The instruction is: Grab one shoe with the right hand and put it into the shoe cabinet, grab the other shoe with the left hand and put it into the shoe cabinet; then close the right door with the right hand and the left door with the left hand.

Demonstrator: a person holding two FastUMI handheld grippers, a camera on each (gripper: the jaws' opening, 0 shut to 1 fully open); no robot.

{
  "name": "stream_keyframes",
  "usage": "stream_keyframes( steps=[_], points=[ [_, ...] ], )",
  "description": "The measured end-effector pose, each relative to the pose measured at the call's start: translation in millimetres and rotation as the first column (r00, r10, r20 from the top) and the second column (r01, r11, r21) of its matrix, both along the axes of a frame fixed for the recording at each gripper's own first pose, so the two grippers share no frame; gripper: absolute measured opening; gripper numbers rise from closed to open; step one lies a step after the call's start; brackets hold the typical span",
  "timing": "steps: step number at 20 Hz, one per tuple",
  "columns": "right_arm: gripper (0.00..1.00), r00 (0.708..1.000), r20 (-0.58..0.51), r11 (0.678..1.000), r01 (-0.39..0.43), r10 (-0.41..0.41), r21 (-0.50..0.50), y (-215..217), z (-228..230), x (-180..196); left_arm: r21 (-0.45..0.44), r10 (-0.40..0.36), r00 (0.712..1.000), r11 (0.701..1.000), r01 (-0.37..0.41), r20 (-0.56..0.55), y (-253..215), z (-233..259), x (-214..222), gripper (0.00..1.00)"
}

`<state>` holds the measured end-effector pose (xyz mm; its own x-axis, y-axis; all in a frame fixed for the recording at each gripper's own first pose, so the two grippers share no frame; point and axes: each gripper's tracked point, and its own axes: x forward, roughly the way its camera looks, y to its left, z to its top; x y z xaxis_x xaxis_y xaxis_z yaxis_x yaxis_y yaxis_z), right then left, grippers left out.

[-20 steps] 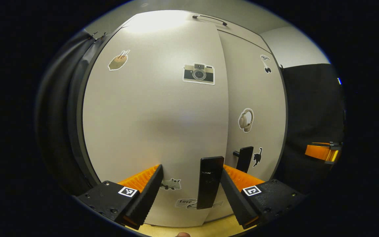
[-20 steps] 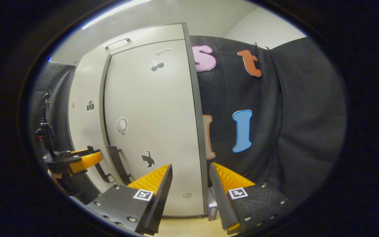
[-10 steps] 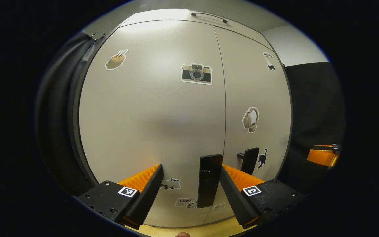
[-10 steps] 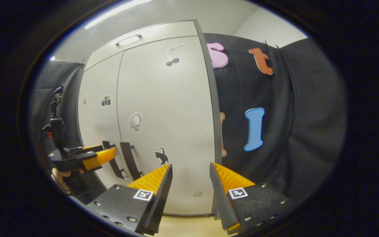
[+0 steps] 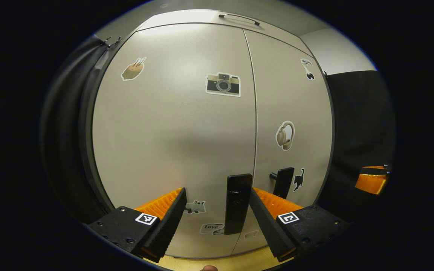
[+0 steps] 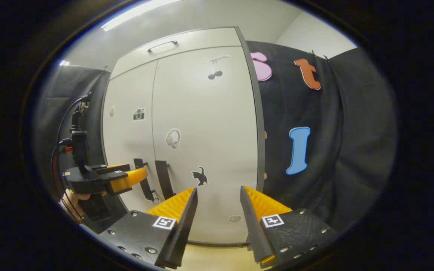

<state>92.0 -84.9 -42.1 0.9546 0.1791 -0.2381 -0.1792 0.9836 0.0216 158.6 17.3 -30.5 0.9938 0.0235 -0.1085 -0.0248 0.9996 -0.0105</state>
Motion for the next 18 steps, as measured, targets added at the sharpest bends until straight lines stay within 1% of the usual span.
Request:
stream_keyframes(
  steps=[2, 5, 7, 11, 12, 13, 15, 18],
  points=[
    [0.68, 1.000, 0.021, 1.000, -0.014, 0.014, -0.013, -1, 13, -16, 0.008, 0.028, 1.000, 1.000, -0.028, 0.015, 0, 13, -21, 1.00],
    [0.68, 0.997, 0.063, 0.999, -0.039, 0.040, -0.019, -5, 41, -44, -0.010, 0.062, 0.998, 0.998, -0.061, 0.024, -11, 36, -69, 1.00],
    [0.68, 0.994, 0.086, 0.998, -0.060, 0.060, -0.006, -9, 60, -63, -0.014, 0.074, 0.997, 0.997, -0.073, 0.036, -24, 52, -104, 1.00],
    [0.68, 0.987, 0.112, 0.992, -0.119, 0.115, 0.032, -19, 87, -100, 0.011, 0.117, 0.989, 0.993, -0.119, 0.085, -56, 87, -167, 0.99],
    [0.65, 0.985, 0.116, 0.991, -0.130, 0.124, 0.041, -24, 92, -108, 0.012, 0.130, 0.987, 0.991, -0.132, 0.096, -64, 94, -179, 0.99],
    [0.68, 0.984, 0.119, 0.989, -0.140, 0.134, 0.050, -30, 98, -116, 0.013, 0.142, 0.984, 0.990, -0.144, 0.104, -73, 99, -190, 0.99],
    [0.68, 0.980, 0.126, 0.985, -0.160, 0.152, 0.059, -43, 104, -129, 0.018, 0.161, 0.980, 0.986, -0.164, 0.118, -90, 104, -211, 0.99],
    [0.68, 0.976, 0.139, 0.983, -0.178, 0.170, 0.047, -63, 110, -143, 0.039, 0.181, 0.976, 0.982, -0.187, 0.120, -115, 103, -234, 0.99]
  ],
)
